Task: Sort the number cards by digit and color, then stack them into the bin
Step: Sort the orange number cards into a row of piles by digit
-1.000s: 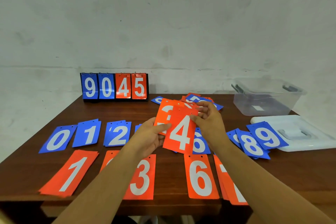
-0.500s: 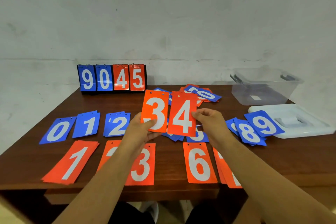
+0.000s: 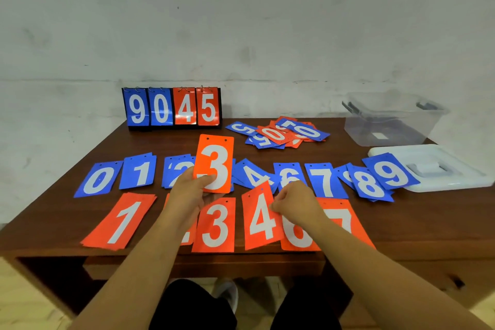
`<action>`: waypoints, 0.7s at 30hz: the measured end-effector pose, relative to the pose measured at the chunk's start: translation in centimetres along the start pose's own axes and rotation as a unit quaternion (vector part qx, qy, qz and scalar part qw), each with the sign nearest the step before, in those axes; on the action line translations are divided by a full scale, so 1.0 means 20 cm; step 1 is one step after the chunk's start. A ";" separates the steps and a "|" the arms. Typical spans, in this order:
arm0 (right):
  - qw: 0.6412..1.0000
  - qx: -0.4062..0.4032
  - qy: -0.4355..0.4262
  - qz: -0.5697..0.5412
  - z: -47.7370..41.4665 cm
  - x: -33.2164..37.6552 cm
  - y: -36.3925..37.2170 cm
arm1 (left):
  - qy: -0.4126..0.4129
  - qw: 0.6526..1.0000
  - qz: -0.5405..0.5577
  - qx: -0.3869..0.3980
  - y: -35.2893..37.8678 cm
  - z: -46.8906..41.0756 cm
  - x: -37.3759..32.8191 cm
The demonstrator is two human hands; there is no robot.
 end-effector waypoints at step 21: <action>0.965 0.021 -0.044 -0.257 0.15 0.19 -0.06 | -0.034 0.997 -0.029 0.071 0.11 0.19 0.08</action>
Point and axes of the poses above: each hand's wrist, its own z-axis away from the middle knuckle, its own y-axis out of the palm, x = y × z, the point moved 3 cm from there along -z, towards the middle knuckle, and after that the axes turned 6 degrees about -x, right-handed, at the moved point
